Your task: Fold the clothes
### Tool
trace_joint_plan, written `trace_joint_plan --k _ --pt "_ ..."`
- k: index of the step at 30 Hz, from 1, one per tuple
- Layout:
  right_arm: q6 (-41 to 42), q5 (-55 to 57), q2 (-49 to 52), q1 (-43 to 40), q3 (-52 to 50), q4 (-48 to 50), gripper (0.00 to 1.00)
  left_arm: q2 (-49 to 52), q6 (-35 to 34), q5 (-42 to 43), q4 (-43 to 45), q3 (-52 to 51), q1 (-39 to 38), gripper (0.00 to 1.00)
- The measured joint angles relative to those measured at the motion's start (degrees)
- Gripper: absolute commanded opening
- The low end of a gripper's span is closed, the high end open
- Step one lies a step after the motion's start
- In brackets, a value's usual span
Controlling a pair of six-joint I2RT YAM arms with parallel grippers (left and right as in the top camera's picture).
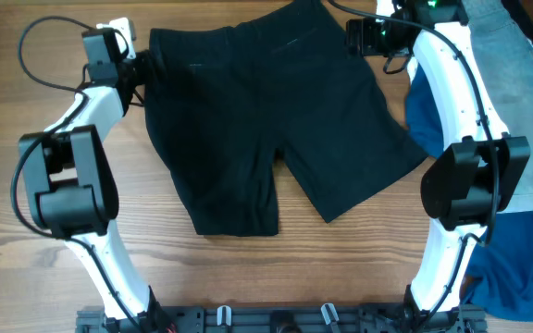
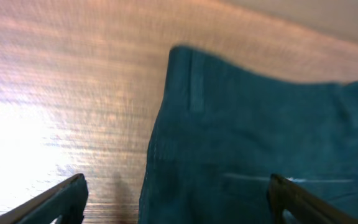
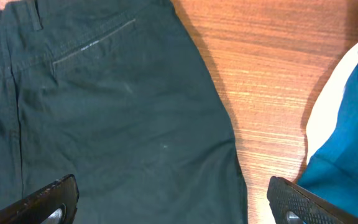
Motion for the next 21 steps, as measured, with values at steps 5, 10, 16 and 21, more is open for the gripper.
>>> trace_joint_plan --k 5,10,16,21 --pt "0.0 -3.0 0.0 0.0 0.0 -0.4 0.99 2.8 0.7 0.0 1.0 0.0 0.0 0.84" --pt "0.0 -4.2 0.0 0.5 0.0 -0.9 1.0 4.0 1.2 0.2 1.2 0.0 -0.1 0.28" --pt "0.0 -4.3 0.0 1.6 0.0 -1.6 1.0 4.7 -2.1 0.4 -2.4 0.9 -0.7 0.04" --pt "0.0 -4.7 0.0 1.6 0.0 -1.9 1.0 -2.6 -16.0 -8.0 -26.5 1.0 4.0 0.04"
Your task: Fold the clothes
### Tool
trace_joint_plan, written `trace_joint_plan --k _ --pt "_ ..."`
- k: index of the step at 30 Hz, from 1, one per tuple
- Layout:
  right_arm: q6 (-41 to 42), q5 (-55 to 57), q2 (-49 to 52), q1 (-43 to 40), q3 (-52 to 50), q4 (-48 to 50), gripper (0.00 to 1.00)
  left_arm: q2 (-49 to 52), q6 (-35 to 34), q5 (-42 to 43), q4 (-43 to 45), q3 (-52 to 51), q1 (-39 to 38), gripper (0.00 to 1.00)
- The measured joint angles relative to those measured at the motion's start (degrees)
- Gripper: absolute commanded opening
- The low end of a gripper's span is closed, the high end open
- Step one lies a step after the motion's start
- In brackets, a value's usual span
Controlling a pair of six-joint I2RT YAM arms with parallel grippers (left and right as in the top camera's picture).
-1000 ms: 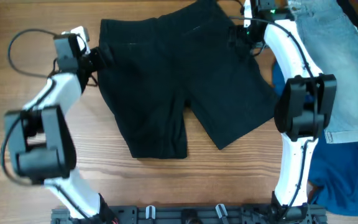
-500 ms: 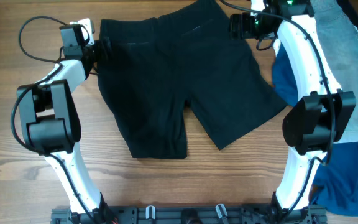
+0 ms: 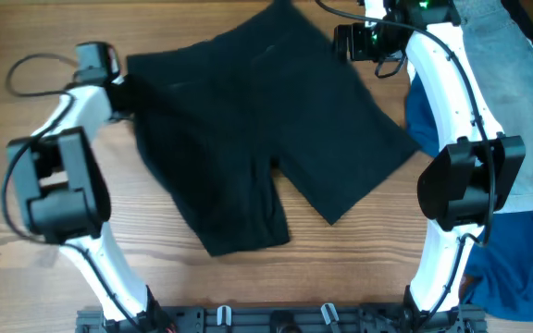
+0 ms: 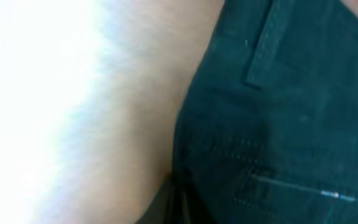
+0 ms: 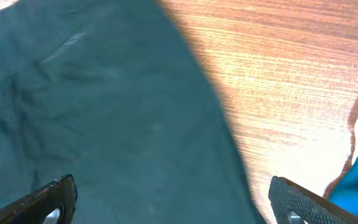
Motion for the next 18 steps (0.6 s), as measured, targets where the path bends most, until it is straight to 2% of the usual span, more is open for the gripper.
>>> trace_joint_plan --k 4,6,7,9,13,18 --pt "0.0 -2.7 0.0 0.0 0.0 -0.6 1.0 -10.4 -6.1 -5.9 -21.8 -0.4 8.0 0.05" --pt "0.0 -3.2 0.0 0.1 0.0 -2.2 1.0 -13.4 -7.0 -7.1 -30.7 -0.1 10.2 0.16" --pt "0.0 -3.3 0.0 0.2 0.0 -3.1 1.0 -13.6 -7.3 -7.4 -34.4 -0.1 10.7 0.46" --pt "0.7 -2.9 0.0 0.7 0.0 -5.7 1.0 -13.5 -6.9 -7.7 -41.5 -0.3 11.6 0.76" --pt "4.4 1.9 0.0 1.5 -2.5 -7.1 1.0 -13.5 -5.8 -7.9 -49.1 -0.3 11.8 0.83" --pt "11.2 4.8 0.0 -0.5 -15.9 -3.5 1.0 -17.3 -4.7 -8.1 -47.3 -0.8 11.7 0.9"
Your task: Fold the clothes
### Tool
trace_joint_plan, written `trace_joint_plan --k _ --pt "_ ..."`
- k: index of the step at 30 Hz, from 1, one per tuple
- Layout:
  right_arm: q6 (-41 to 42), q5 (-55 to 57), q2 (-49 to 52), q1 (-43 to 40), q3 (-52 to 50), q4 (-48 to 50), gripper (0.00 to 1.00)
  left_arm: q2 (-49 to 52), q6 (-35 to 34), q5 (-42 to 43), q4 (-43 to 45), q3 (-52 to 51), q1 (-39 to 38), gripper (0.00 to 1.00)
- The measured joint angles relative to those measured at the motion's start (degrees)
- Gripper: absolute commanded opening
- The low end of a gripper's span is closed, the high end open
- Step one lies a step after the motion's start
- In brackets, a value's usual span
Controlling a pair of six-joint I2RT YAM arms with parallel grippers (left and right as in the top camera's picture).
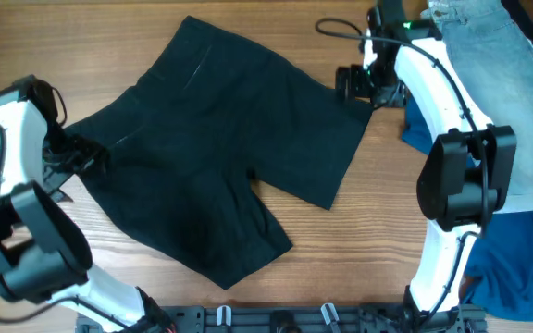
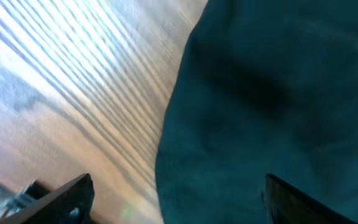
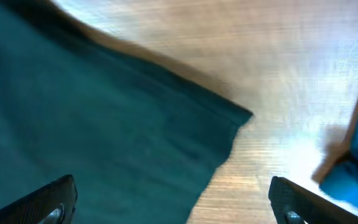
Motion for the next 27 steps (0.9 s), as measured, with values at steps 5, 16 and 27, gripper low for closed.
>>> trace_joint_plan --k 5,16,27 --pt "3.3 -0.8 0.0 -1.6 -8.8 8.3 0.89 -14.4 0.2 -0.2 7.1 0.2 -2.5 0.93" --pt "4.9 -3.9 -1.2 -1.4 -18.0 38.0 0.04 -17.6 0.3 -0.2 18.2 0.2 -15.2 0.91" --pt "5.1 -0.6 9.7 -7.8 -11.3 63.2 0.23 -14.6 0.3 -0.2 26.3 0.1 -18.2 0.89"
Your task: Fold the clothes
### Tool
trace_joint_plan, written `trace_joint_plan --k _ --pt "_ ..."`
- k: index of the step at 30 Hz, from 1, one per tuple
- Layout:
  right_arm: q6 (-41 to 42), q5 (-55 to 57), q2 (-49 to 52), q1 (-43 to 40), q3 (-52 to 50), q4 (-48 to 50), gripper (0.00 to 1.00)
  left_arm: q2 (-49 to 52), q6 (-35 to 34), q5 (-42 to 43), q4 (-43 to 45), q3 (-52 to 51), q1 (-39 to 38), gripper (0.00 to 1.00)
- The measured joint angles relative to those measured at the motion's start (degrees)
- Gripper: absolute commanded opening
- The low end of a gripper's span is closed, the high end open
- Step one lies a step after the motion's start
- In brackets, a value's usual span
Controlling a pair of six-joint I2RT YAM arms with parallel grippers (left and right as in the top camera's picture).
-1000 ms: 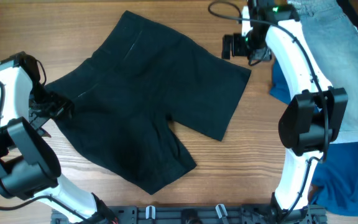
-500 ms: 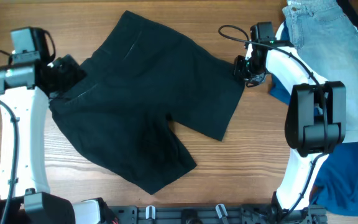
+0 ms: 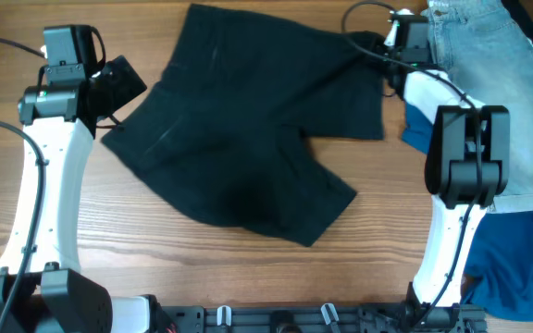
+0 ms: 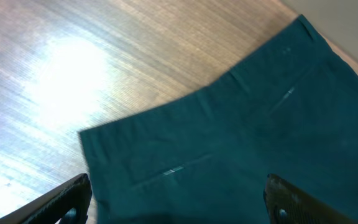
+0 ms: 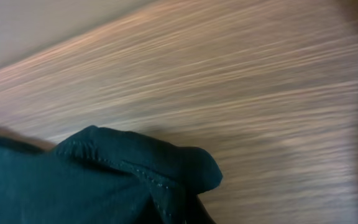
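Note:
Black shorts [image 3: 248,129] lie spread on the wooden table [image 3: 63,231], waistband toward the left, one leg toward the far right. My left gripper [image 3: 117,85] hovers open over the waistband's far left corner; in the left wrist view its fingers [image 4: 67,196] stand wide apart above the shorts [image 4: 229,143]. At the far side my right gripper [image 3: 384,43] is shut on that leg's hem corner. The right wrist view shows that hem [image 5: 135,168] bunched and pinched at the bottom edge, with the fingers themselves hidden.
Light blue jeans [image 3: 493,83] lie at the far right, close behind the right gripper. A blue garment [image 3: 526,268] covers the right edge down to the near corner. Bare wood lies left of and in front of the shorts.
The left gripper has moved from the table's left edge up to the waistband's far corner, still open. The right gripper has moved farther back and shut on the leg hem, which is now lifted and bunched.
First the shorts lay with the waistband at the far side and both grippers open at its corners. Then the left gripper was shut on its corner. Later the shorts lay turned, waistband to the left, both grippers open. Now the right holds a leg hem.

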Motion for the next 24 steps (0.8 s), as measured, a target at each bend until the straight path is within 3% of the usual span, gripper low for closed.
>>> trace_joint_plan --k 2,5,6,9,14,19,24 --pt "-0.4 -1.4 1.9 -3.5 3.5 -2.0 0.99 0.9 0.0 0.0 0.8 0.0 -0.4 0.89" --pt "-2.9 -4.0 2.0 -6.1 12.1 -12.2 1.0 2.1 0.1 -0.1 0.9 0.0 -0.4 0.9" --pt "-4.5 -5.2 2.0 -6.2 16.5 -17.9 1.0 2.2 0.8 -0.3 0.9 0.0 -0.4 0.98" --pt "-6.5 -10.4 1.5 -5.9 27.1 -35.9 1.0 2.2 4.3 -0.5 0.4 0.0 -0.4 1.0" --pt "-8.3 -24.6 -6.3 -5.5 29.2 -57.6 1.0 3.0 14.8 -0.6 -0.3 0.0 -0.3 1.0" --pt "-12.1 -25.5 -8.1 -2.1 29.7 -63.1 1.0 13.2 25.4 3.1 -1.0 0.0 2.0 0.98" --pt "-13.4 -23.4 -8.1 -0.1 29.7 -63.0 1.0 20.0 25.2 9.8 -1.3 0.0 7.1 0.86"
